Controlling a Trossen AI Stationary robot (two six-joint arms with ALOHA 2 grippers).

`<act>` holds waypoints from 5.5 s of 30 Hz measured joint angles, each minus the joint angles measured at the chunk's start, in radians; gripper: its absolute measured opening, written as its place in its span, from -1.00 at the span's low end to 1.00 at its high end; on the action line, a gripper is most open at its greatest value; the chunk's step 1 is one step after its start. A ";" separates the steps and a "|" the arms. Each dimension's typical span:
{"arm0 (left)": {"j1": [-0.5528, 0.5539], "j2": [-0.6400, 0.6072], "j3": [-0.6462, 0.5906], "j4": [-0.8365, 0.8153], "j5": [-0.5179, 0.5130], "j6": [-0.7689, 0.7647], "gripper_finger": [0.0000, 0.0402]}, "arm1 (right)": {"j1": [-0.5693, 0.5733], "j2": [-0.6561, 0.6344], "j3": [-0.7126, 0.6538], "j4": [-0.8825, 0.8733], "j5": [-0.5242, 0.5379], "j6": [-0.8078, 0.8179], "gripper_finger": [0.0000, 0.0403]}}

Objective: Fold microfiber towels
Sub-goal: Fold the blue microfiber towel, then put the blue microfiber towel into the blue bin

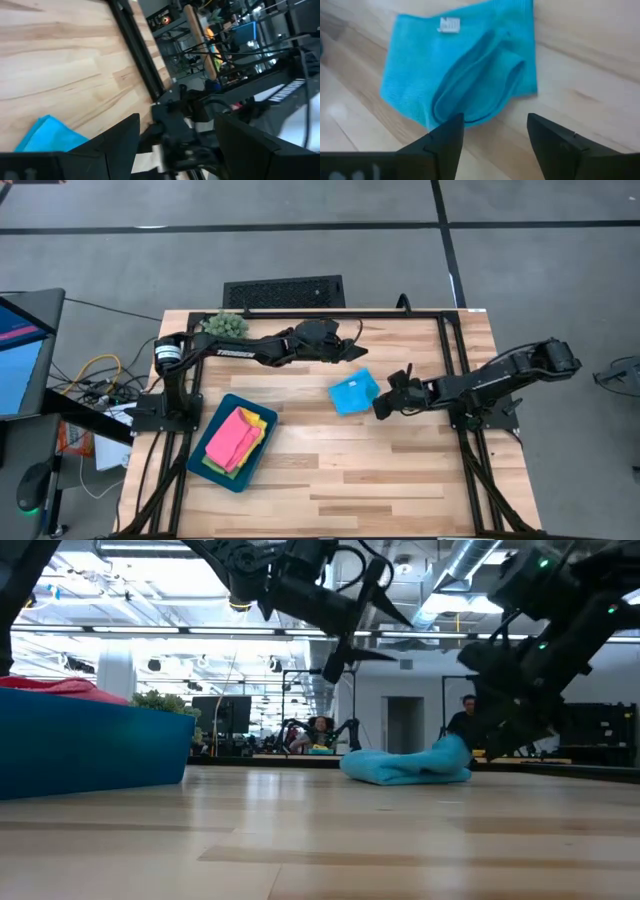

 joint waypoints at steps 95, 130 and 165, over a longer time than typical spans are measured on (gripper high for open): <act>-0.258 0.117 -0.007 -0.309 -0.163 0.285 0.23 | -0.398 -0.043 0.029 0.062 -0.328 -0.473 0.10; -0.256 0.153 -0.008 -0.472 -0.306 -0.307 0.23 | -0.444 0.195 0.077 0.080 -0.283 -0.542 0.10; -0.215 0.324 0.000 -0.144 -0.410 -0.618 -0.19 | -0.442 0.198 0.078 0.107 -0.271 -0.541 0.10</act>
